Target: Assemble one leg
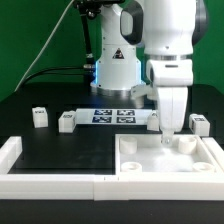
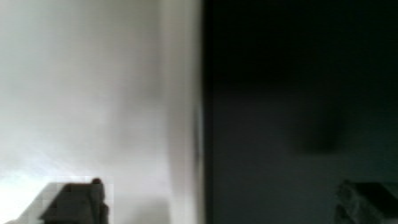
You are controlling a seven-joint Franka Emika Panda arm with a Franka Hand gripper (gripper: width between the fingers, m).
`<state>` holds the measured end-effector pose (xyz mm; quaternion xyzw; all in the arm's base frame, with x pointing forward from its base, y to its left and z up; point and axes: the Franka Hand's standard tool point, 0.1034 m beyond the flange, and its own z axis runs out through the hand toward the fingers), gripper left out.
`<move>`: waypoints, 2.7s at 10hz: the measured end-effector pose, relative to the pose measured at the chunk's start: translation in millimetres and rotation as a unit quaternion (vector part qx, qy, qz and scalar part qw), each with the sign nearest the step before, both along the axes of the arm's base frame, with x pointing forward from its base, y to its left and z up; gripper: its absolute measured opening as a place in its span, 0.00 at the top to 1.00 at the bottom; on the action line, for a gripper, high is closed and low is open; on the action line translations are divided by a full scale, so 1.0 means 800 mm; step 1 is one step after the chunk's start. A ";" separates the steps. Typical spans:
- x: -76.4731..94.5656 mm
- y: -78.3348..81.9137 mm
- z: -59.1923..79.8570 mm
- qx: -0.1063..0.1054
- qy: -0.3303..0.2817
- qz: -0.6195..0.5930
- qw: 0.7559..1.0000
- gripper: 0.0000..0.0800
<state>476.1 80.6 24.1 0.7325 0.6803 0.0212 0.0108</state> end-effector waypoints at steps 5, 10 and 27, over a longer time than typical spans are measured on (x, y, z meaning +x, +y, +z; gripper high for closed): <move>-0.025 0.017 0.042 0.001 -0.013 -0.074 0.997 0.19; -0.034 0.016 0.036 0.029 -0.002 -0.340 0.940 0.19; -0.086 0.104 0.027 -0.097 0.159 -0.636 0.749 0.19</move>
Offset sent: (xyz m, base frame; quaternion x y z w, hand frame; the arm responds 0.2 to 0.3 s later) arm -0.0155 0.0073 0.0240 0.0090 -0.0017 0.1426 0.9897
